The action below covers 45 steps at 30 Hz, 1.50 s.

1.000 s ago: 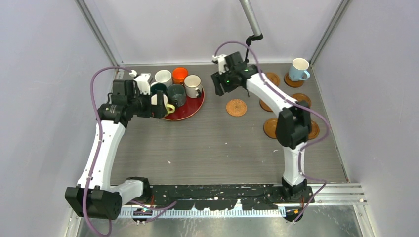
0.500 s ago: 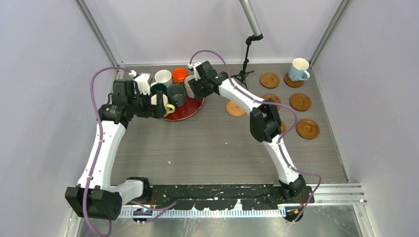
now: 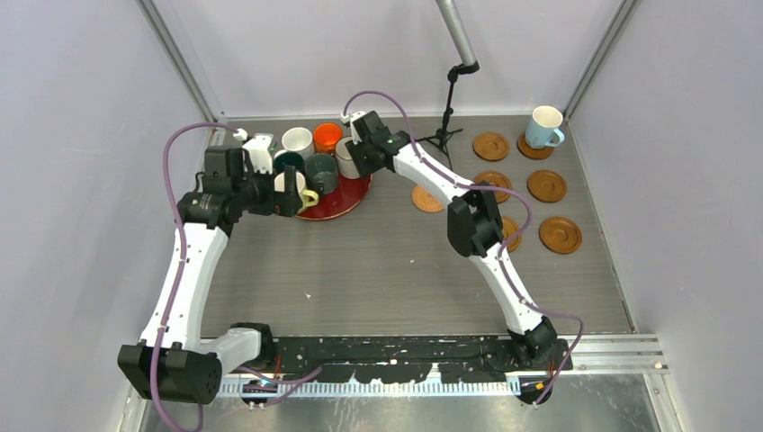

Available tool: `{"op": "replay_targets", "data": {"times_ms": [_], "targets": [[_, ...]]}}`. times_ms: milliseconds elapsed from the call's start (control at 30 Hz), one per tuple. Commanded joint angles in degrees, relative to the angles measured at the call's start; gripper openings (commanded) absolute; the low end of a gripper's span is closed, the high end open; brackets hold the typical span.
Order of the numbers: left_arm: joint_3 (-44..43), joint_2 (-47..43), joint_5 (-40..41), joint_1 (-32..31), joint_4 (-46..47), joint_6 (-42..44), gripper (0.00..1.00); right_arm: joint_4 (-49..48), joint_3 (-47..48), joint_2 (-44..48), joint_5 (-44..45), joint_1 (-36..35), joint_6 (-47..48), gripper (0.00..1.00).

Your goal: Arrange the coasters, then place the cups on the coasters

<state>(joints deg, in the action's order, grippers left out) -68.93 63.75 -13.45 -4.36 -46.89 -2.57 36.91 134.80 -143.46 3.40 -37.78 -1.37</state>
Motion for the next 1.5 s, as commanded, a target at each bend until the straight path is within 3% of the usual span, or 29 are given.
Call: {"op": "replay_targets", "data": {"times_ms": [0, 133, 300, 333, 700, 1000, 1267, 1467], "targets": [[0.2, -1.4, 0.1, 0.3, 2.2, 0.6, 1.00, -0.9, 3.0, 0.0, 0.0, -0.3, 1.0, 0.39], [0.3, -1.4, 0.1, 0.3, 2.3, 1.2, 1.00, 0.0, 2.1, 0.6, -0.9, -0.3, 4.1, 0.29], [0.2, -1.0, -0.9, 0.3, 2.5, 1.1, 1.00, -0.5, -0.3, 3.7, -2.3, -0.3, 5.8, 0.02], [0.3, -1.0, -1.2, 0.3, 2.5, 1.0, 1.00, -0.4, -0.7, 4.5, -2.5, -0.3, 6.1, 0.00], [0.2, -2.4, -1.6, 0.3, 0.9, 1.1, 1.00, -7.1, -13.2, 21.3, -9.8, 0.6, 9.8, 0.00], [-1.0, -3.9, -2.1, 0.3, -2.1, 2.3, 1.00, -7.6, -28.1, 35.2, -21.8, 5.1, 12.8, 0.00], [0.2, -6.5, -7.2, 0.2, -3.3, 6.5, 1.00, -3.9, -45.7, 51.8, -31.1, 18.9, 19.8, 0.00], [1.1, -6.8, -9.5, 0.2, -3.1, 7.5, 1.00, -1.1, -55.1, 59.8, -37.6, 36.1, 29.0, 0.00]]}}
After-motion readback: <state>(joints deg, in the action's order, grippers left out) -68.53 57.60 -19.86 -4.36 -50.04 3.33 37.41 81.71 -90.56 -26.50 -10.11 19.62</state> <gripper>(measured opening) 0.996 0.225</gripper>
